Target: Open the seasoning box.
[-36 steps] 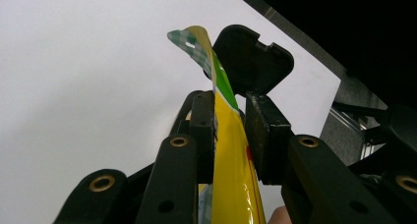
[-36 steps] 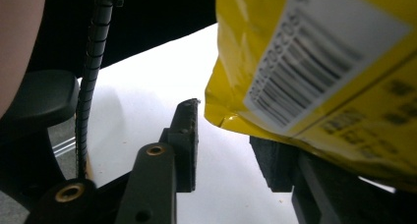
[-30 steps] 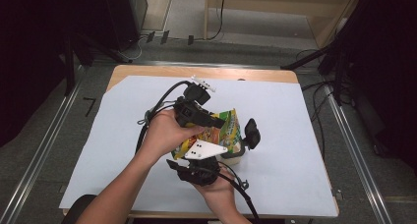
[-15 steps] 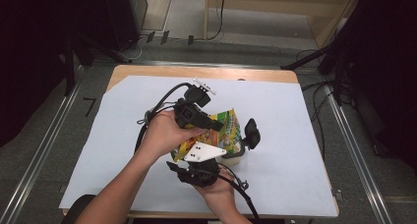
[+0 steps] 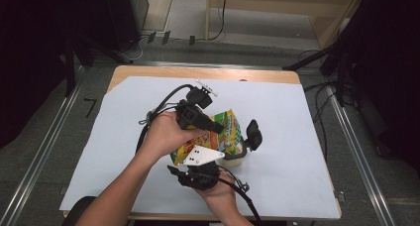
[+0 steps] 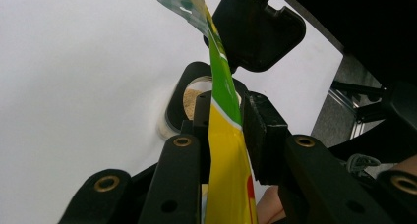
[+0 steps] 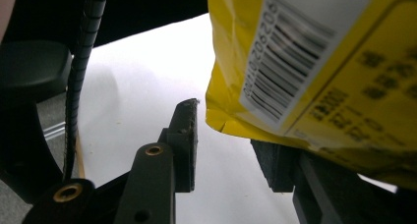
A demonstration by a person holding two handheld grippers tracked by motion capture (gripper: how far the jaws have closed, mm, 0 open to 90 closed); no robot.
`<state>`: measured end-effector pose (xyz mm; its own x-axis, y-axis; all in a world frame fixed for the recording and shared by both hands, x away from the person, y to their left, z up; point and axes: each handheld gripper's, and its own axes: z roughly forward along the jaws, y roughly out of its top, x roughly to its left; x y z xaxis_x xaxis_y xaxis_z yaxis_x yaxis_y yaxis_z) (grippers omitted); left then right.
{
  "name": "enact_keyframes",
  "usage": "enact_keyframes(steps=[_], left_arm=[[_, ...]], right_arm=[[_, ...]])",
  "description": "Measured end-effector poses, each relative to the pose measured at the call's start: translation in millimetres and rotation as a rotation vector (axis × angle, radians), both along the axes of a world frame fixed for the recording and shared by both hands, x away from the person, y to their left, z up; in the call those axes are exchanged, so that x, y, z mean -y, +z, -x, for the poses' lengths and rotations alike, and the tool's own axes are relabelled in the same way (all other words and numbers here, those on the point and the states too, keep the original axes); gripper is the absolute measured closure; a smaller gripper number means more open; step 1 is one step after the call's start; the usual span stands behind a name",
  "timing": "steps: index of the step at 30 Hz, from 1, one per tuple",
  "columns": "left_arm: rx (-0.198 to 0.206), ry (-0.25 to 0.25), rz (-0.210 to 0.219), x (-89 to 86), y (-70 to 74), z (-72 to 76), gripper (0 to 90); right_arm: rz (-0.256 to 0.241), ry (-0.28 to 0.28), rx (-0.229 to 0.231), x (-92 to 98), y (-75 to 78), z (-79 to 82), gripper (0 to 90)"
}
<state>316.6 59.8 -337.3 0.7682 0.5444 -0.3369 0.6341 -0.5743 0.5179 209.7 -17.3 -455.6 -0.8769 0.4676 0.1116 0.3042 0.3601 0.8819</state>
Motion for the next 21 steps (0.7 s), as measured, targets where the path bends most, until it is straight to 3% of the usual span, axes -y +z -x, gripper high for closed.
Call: enact_keyframes(steps=[21], left_arm=[[-0.008, -0.013, -0.014, 1.0, -5.4, -2.7, 77.2]], right_arm=[[0.024, 0.021, 0.0, -1.3, -9.2, -0.6, 63.8]])
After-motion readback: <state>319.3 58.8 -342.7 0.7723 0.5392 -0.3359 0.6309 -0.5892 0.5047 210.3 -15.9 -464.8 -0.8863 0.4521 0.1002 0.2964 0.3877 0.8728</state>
